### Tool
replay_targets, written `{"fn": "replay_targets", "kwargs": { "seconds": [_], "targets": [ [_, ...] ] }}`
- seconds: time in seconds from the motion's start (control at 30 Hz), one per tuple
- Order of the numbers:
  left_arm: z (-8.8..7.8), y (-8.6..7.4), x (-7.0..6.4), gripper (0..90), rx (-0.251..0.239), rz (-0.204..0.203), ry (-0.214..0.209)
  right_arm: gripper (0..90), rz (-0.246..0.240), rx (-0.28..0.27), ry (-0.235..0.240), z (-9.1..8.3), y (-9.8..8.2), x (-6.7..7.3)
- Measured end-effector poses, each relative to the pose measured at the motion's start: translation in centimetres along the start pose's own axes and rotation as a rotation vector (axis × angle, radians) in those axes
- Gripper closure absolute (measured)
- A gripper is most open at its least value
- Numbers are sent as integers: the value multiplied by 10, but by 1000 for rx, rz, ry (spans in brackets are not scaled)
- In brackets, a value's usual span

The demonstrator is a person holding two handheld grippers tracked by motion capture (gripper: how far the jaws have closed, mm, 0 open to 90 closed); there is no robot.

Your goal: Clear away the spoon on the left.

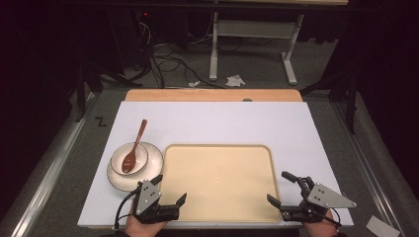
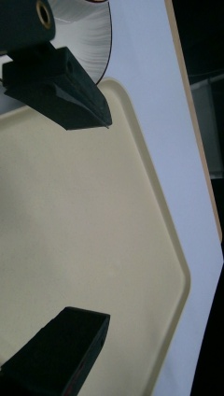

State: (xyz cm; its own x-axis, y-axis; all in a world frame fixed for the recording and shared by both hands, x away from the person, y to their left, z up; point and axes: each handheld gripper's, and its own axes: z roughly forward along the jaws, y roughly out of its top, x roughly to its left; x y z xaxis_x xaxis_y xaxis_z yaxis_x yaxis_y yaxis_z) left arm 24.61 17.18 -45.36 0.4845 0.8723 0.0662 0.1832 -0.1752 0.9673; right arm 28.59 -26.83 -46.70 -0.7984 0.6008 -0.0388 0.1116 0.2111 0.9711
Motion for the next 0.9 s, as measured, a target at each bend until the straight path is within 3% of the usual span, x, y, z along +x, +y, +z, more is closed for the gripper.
{"fn": "replay_targets", "kwargs": {
  "seconds": [0.03, 0.1, 0.17, 0.2, 0.27, 0.33, 0.4, 0.9],
  "targets": [
    [4, -2, -11, 63, 2, 15, 0, 161, -3, -2, 2, 0, 0, 0],
    [13, -11, -21, 62, 54, -29, -41, 161, -8, 4, -2, 0, 0, -1],
    [21, -22, -22, 62, 135, -39, -103, 161, -11, 2, -3, -1, -1, -1],
    [23, -26, -21, 62, 171, -13, -99, 161, -7, 5, -2, -1, -1, -1],
    [23, -30, -14, 62, 183, -34, -105, 161, 0, 8, -6, -2, -1, -1],
    [21, -30, -7, 62, 177, -65, -101, 161, -2, 7, -11, -3, -1, -1],
    [19, -29, -3, 62, 164, -48, -96, 161, -3, 10, -7, -3, -1, -1],
    [14, -26, 2, 62, 139, -59, -126, 161, -7, 5, -5, -3, -1, -2]
  ]
}}
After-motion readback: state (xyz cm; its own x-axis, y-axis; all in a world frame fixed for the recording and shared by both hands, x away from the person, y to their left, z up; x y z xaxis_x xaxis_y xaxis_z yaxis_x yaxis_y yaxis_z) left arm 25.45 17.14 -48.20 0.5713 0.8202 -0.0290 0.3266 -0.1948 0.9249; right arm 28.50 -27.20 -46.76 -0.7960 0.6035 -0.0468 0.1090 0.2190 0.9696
